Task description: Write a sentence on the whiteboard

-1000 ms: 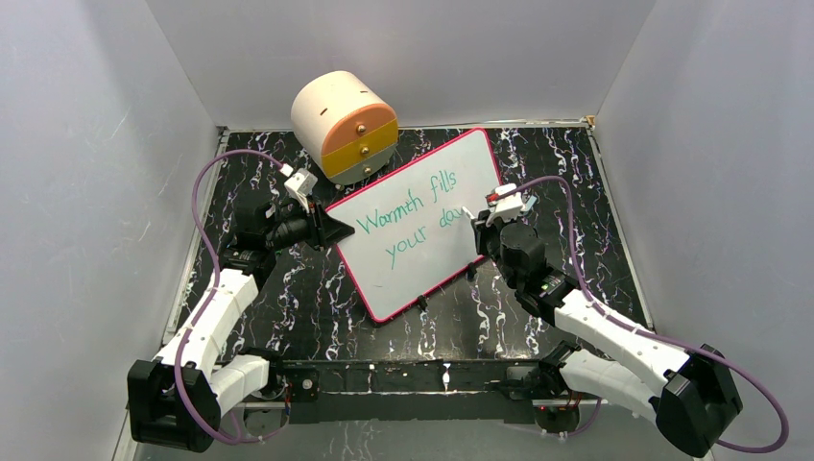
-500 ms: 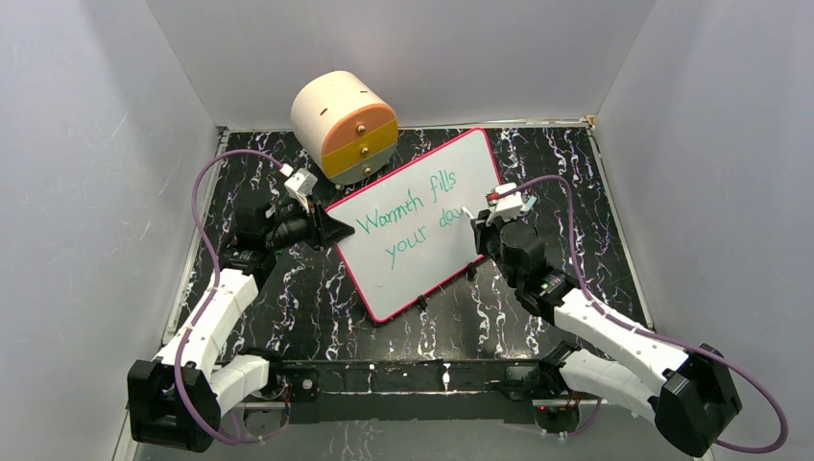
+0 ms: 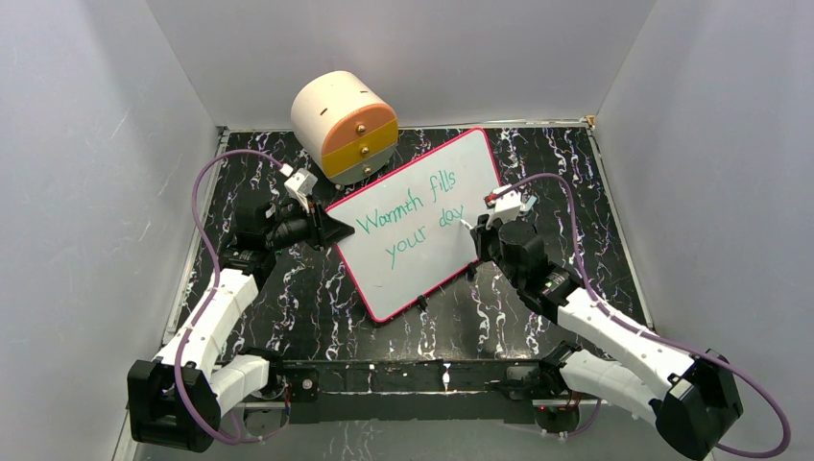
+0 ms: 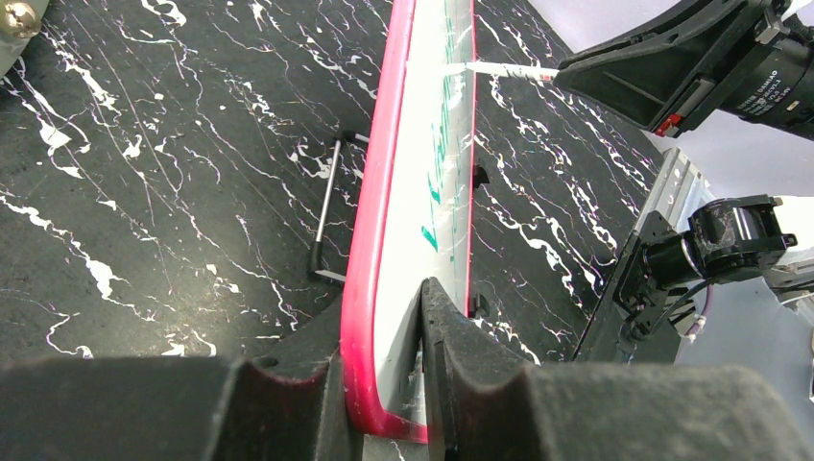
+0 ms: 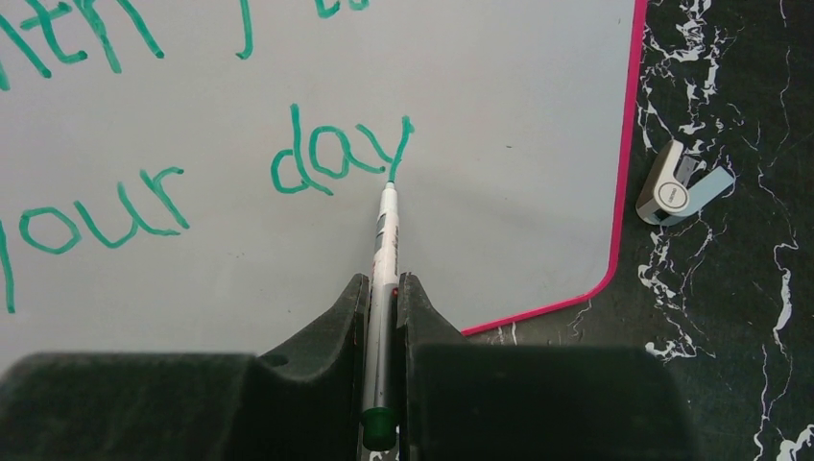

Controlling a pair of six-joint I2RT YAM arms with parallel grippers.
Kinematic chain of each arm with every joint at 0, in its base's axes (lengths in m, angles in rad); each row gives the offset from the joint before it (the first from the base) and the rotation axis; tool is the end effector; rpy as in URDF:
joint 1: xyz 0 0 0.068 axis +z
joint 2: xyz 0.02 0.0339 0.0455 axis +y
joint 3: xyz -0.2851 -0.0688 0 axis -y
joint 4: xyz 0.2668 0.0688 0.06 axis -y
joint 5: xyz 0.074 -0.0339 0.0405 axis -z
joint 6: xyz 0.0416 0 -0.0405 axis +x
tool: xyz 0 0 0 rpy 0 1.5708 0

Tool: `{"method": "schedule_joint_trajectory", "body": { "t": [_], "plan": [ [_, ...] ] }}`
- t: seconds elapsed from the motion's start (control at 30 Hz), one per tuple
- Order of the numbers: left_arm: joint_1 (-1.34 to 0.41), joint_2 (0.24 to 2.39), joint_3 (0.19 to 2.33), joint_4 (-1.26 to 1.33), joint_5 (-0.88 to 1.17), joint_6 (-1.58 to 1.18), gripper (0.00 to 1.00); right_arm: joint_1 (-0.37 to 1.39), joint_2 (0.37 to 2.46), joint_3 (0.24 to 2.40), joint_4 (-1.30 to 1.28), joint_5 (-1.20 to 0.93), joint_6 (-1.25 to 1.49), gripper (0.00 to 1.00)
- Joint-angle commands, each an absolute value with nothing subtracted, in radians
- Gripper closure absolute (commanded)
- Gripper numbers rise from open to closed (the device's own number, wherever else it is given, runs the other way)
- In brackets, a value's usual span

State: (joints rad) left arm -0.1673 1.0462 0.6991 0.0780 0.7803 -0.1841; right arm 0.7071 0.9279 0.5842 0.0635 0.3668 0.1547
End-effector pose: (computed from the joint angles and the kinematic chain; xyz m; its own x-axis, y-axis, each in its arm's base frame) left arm 0.2400 -0.0702 0.2984 -0.4018 -0.0641 -0.9135 0.7258 0.5860 -0.3603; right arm 0.1837 0.1374 0.2771 -0.2608 -0.0337 -0.9648 -0.3079 0.9501 0.0501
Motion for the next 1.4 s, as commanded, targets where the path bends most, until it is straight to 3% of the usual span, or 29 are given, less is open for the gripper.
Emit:
{"method": "schedule_joint_trajectory", "body": {
  "t": [0.0, 0.43, 0.77, 1.37],
  "plan": [
    [-0.190, 1.096, 0.643, -0.103, 0.640, -0.015, 1.00, 0.707, 0.924, 0.621, 0.002, 0.305, 0.187, 1.00],
    [-0.190, 1.095, 0.644, -0.106, 0.637, -0.014, 1.00, 0.708, 0.867, 0.633, -0.057, 0.258, 0.193, 1.00],
    [-0.190, 1.097, 0.644, -0.106, 0.639, -0.014, 1.00, 0.704, 0.808, 0.600, 0.061, 0.493, 0.186, 1.00],
    [-0.190, 1.099, 0.644, -0.106, 0.640, -0.014, 1.00, 0.627, 0.913, 0.583, 0.205, 0.386, 0.199, 1.00]
  ]
}}
